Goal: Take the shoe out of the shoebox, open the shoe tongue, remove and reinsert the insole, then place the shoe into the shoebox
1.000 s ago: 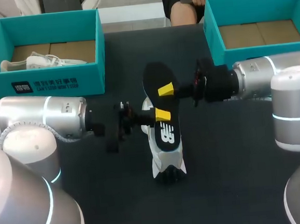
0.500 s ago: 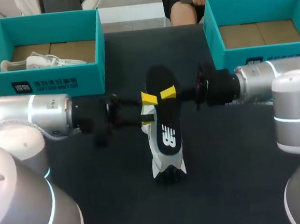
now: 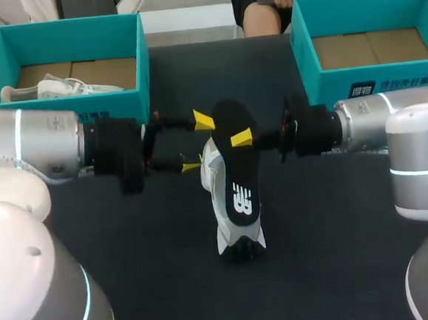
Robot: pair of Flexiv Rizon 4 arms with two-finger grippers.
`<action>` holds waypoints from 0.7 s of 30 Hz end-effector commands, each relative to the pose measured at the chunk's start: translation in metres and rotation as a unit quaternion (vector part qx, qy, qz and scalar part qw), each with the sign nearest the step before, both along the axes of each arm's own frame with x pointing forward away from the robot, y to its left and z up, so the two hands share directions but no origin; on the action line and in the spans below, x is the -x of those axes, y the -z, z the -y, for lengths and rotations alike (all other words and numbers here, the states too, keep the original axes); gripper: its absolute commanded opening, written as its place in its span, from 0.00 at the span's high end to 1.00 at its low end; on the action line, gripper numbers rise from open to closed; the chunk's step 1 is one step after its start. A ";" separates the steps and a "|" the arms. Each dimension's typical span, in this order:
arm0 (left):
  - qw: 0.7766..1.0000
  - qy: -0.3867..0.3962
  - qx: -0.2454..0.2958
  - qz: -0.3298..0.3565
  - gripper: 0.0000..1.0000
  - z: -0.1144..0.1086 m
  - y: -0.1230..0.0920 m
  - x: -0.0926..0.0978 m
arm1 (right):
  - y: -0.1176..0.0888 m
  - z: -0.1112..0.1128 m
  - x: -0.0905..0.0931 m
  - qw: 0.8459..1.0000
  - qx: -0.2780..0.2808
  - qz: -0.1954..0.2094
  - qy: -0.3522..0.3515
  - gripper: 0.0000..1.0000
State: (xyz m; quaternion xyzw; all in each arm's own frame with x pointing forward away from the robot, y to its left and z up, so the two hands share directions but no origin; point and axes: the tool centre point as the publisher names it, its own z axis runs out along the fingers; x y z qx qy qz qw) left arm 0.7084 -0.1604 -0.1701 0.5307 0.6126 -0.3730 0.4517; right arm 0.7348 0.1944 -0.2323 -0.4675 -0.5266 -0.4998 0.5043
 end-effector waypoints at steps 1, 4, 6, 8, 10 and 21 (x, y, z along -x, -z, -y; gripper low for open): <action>0.991 -0.013 -0.129 -0.008 0.00 0.011 -0.007 -0.003 | 0.006 -0.004 0.001 1.000 -0.004 0.001 0.002 1.00; 0.979 -0.014 -0.205 0.001 0.00 0.014 -0.009 -0.005 | 0.008 -0.005 0.002 1.000 -0.006 0.002 0.003 1.00; 0.979 -0.014 -0.205 0.001 0.00 0.014 -0.009 -0.005 | 0.010 -0.006 0.002 1.000 -0.007 0.002 0.003 1.00; 0.979 -0.014 -0.205 0.001 0.00 0.014 -0.009 -0.005 | 0.011 -0.006 0.002 1.000 -0.008 0.002 0.003 1.00; 0.979 -0.014 -0.205 0.001 0.00 0.014 -0.009 -0.005 | 0.011 -0.006 0.002 1.000 -0.008 0.001 0.003 1.00; 0.965 -0.043 -0.258 -0.016 0.00 0.019 -0.009 -0.011 | 0.011 -0.006 -0.004 1.000 -0.007 0.002 -0.002 1.00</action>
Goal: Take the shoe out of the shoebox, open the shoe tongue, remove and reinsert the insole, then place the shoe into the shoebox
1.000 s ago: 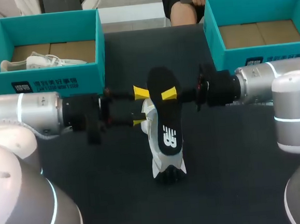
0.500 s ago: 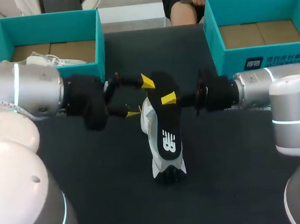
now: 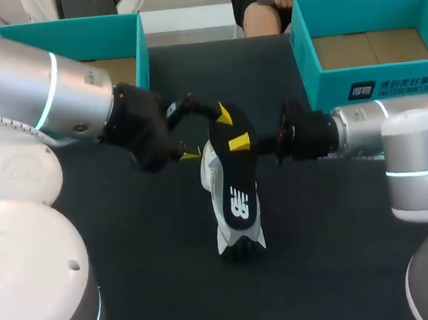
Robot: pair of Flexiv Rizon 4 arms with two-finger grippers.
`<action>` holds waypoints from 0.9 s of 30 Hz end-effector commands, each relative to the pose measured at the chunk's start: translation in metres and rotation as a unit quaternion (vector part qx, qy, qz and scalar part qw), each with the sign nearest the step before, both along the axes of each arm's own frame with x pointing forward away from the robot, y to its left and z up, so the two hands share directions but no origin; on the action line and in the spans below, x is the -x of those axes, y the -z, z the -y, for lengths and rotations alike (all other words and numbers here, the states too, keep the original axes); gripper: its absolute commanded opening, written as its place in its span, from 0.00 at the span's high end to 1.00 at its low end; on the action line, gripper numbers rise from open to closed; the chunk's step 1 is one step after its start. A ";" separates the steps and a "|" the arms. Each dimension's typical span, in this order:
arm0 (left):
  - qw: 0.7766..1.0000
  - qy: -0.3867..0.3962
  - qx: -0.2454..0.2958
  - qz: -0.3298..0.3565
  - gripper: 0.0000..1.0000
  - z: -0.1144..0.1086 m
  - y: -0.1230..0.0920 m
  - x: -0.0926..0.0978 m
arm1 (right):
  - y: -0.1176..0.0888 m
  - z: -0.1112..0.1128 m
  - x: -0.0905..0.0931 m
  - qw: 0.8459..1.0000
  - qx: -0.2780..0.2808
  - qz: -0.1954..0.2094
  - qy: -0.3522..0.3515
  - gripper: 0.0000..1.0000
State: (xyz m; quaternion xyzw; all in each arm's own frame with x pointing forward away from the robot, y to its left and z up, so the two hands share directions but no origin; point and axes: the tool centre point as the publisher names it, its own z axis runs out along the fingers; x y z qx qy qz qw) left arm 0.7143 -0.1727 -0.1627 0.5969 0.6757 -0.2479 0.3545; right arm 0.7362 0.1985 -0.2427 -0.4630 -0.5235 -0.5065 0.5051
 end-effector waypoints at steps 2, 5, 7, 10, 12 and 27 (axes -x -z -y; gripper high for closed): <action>0.990 -0.046 -0.128 -0.030 0.00 0.012 -0.002 -0.012 | 0.001 -0.001 -0.004 1.000 0.001 -0.002 -0.005 1.00; 0.980 -0.048 -0.190 -0.031 0.00 0.014 -0.004 -0.017 | 0.001 -0.002 -0.005 1.000 0.000 -0.003 -0.006 1.00; 0.973 -0.054 -0.224 -0.015 0.00 0.016 -0.007 -0.017 | 0.002 -0.002 -0.005 1.000 -0.001 -0.004 -0.007 1.00; 0.961 -0.058 -0.269 -0.034 0.00 0.019 -0.009 -0.022 | 0.003 -0.003 -0.005 1.000 -0.002 -0.005 -0.006 1.00; 0.954 -0.056 -0.294 -0.032 0.00 0.020 -0.012 -0.023 | 0.003 -0.003 -0.005 1.000 -0.003 -0.006 -0.005 1.00; 0.906 -0.078 -0.400 -0.111 0.00 0.018 -0.009 -0.028 | -0.001 -0.005 -0.004 1.000 -0.001 -0.006 -0.003 1.00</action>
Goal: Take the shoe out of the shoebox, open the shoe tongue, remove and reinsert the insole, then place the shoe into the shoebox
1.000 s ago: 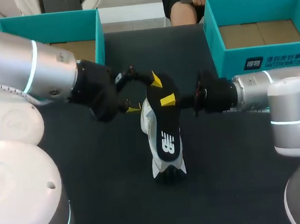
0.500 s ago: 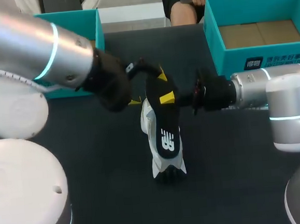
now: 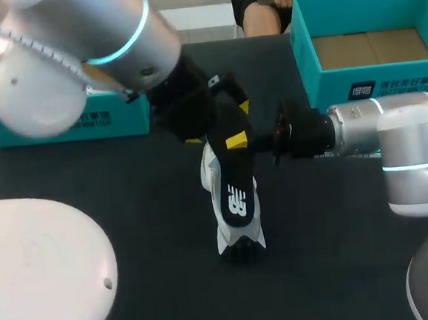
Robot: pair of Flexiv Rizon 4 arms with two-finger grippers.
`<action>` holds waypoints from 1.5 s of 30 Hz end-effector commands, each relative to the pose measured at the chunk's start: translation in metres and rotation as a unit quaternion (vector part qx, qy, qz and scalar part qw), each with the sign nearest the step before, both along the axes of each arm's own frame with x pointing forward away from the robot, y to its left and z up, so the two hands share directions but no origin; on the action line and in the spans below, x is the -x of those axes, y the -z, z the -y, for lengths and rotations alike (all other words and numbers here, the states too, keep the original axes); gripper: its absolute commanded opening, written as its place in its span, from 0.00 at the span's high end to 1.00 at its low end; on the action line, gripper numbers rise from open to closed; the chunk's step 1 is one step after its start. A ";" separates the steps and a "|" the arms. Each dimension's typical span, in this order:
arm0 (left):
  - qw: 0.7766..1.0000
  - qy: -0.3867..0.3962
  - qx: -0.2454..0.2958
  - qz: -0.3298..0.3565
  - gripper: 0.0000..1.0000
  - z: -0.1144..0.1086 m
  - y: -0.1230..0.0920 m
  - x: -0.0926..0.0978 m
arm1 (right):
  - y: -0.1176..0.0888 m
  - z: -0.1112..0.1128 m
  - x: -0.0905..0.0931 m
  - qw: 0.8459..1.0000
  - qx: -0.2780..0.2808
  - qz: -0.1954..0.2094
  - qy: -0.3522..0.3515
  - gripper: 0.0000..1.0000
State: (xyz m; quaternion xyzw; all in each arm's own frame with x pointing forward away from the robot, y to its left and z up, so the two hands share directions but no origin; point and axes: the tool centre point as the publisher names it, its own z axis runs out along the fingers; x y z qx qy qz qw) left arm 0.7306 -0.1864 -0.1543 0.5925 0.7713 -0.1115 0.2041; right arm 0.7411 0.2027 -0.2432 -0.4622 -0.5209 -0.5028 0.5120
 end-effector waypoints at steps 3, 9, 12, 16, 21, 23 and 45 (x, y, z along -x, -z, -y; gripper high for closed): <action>0.968 -0.007 -0.236 -0.083 0.00 0.005 0.002 -0.013 | -0.001 -0.001 0.000 1.000 0.001 0.000 0.000 1.00; 0.967 -0.008 -0.242 -0.083 0.00 0.006 0.002 -0.013 | 0.000 -0.001 0.000 1.000 -0.001 -0.002 -0.001 1.00; 0.967 -0.008 -0.242 -0.083 0.00 0.006 0.002 -0.013 | 0.000 -0.001 -0.001 1.000 -0.002 -0.003 -0.003 1.00; 0.967 -0.008 -0.242 -0.083 0.00 0.006 0.002 -0.013 | -0.001 -0.001 -0.002 1.000 0.001 -0.003 -0.006 1.00; 0.967 -0.008 -0.242 -0.083 0.00 0.006 0.002 -0.013 | -0.006 0.002 -0.001 1.000 0.008 0.002 -0.013 1.00; 0.967 -0.008 -0.242 -0.083 0.00 0.006 0.002 -0.013 | -0.008 0.003 0.000 1.000 0.010 0.003 -0.012 1.00; 0.964 0.068 -0.251 -0.045 0.00 0.016 0.004 -0.016 | -0.009 0.003 0.000 1.000 0.000 0.000 -0.023 1.00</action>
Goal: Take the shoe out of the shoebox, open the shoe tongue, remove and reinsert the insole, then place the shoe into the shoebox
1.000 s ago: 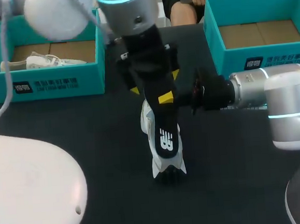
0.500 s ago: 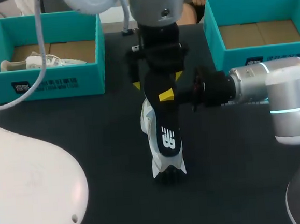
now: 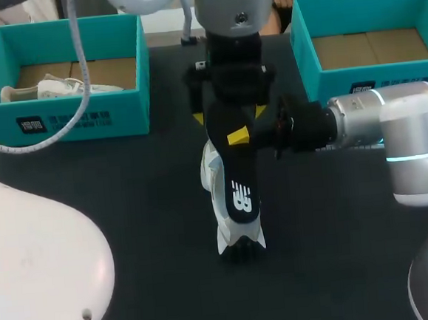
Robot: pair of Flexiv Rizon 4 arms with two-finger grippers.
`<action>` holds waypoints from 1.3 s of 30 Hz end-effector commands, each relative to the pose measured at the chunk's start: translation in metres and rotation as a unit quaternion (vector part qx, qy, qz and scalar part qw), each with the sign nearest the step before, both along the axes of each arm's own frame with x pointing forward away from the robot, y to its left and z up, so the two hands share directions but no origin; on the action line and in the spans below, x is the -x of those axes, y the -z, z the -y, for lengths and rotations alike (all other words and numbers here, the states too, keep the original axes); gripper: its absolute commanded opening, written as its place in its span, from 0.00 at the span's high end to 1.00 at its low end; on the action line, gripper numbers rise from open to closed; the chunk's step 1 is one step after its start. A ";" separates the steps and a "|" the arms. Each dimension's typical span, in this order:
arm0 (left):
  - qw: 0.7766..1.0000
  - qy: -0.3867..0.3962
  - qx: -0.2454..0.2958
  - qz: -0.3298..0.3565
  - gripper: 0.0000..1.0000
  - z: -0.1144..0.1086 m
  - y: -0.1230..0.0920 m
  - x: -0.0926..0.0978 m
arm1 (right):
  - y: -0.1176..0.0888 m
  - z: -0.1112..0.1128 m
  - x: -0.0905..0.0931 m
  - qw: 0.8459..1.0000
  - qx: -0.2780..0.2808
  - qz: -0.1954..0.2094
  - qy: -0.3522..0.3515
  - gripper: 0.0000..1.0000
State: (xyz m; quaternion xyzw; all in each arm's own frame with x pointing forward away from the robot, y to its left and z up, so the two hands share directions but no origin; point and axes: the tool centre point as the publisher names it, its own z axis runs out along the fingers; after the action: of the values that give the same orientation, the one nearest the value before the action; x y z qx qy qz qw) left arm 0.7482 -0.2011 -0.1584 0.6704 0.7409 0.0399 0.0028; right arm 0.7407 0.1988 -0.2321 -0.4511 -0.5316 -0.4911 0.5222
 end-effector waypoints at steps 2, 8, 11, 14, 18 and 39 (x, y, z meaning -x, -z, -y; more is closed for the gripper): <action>1.000 -0.003 -0.003 0.005 0.00 0.004 -0.001 0.000 | 0.003 -0.001 0.000 1.000 -0.002 0.000 0.000 1.00; 1.000 -0.006 -0.004 0.005 0.00 0.013 0.003 -0.003 | 0.003 -0.001 0.000 1.000 -0.004 -0.001 0.003 1.00; 1.000 0.001 -0.006 0.007 0.00 0.018 0.005 -0.004 | 0.003 -0.001 0.001 1.000 -0.005 -0.002 0.003 1.00; 1.000 0.004 -0.002 0.009 0.00 0.022 0.009 -0.006 | 0.003 -0.001 0.002 1.000 -0.005 -0.002 0.005 1.00; 0.998 0.013 0.053 0.002 0.00 0.016 0.010 -0.007 | 0.003 0.001 0.005 1.000 -0.005 -0.006 0.011 1.00; 0.964 -0.001 0.267 -0.010 0.00 -0.041 -0.021 0.003 | -0.007 0.015 0.003 1.000 0.001 -0.022 0.022 1.00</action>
State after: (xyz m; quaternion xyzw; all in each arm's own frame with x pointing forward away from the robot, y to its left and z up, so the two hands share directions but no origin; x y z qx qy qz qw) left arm 0.7474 -0.1802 -0.1319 0.6563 0.7398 -0.1045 0.1049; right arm 0.7371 0.1839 -0.2260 -0.4742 -0.5092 -0.4931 0.5222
